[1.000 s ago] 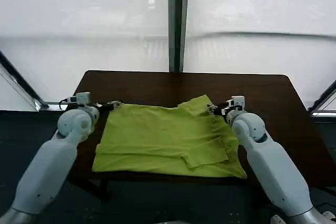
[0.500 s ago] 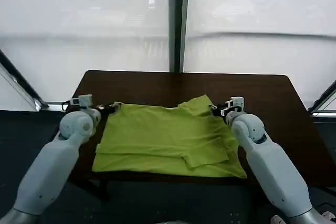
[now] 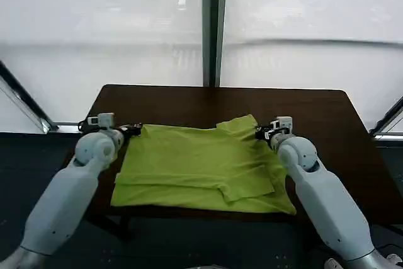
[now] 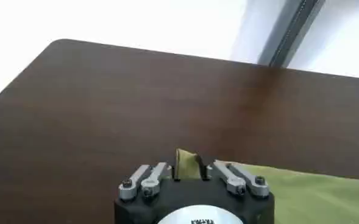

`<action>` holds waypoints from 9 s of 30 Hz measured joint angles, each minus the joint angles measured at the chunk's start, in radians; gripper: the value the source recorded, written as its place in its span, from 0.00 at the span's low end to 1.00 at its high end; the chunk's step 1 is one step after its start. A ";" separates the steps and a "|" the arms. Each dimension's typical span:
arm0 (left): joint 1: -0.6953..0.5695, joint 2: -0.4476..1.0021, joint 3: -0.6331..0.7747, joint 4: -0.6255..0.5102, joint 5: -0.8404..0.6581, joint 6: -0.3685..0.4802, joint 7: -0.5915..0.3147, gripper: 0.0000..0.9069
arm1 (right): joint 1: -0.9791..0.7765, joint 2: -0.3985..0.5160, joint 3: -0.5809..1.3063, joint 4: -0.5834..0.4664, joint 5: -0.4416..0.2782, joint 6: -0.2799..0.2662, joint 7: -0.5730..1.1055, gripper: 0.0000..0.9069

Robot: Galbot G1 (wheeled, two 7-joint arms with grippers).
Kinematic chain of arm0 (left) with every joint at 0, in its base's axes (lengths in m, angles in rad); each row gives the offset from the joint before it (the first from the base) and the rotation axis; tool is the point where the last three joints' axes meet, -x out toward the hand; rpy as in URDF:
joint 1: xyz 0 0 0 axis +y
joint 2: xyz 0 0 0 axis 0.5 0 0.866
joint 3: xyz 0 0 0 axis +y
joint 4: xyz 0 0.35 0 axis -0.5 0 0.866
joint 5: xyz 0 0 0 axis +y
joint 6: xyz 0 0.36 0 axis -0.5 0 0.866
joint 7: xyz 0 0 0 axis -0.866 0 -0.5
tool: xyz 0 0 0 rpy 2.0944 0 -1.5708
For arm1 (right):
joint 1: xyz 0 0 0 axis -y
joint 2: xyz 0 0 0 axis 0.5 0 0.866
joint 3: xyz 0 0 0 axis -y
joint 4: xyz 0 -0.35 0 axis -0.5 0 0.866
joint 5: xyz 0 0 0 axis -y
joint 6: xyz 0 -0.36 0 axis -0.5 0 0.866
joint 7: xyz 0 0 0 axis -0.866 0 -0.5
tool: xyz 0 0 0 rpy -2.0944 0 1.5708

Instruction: Fold and organize the clothes.

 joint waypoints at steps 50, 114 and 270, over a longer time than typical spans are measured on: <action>0.440 0.042 -0.308 -0.497 0.040 -0.069 0.052 0.00 | -0.465 -0.074 0.260 0.504 -0.099 0.000 -0.076 0.00; 0.811 -0.102 -0.457 -0.631 0.182 -0.161 0.048 0.97 | -0.635 -0.021 0.416 0.499 -0.169 0.008 -0.153 0.97; 0.694 0.179 -0.510 -0.307 -0.244 -0.004 0.386 0.97 | -0.851 -0.004 0.526 0.607 -0.216 0.399 -0.285 0.97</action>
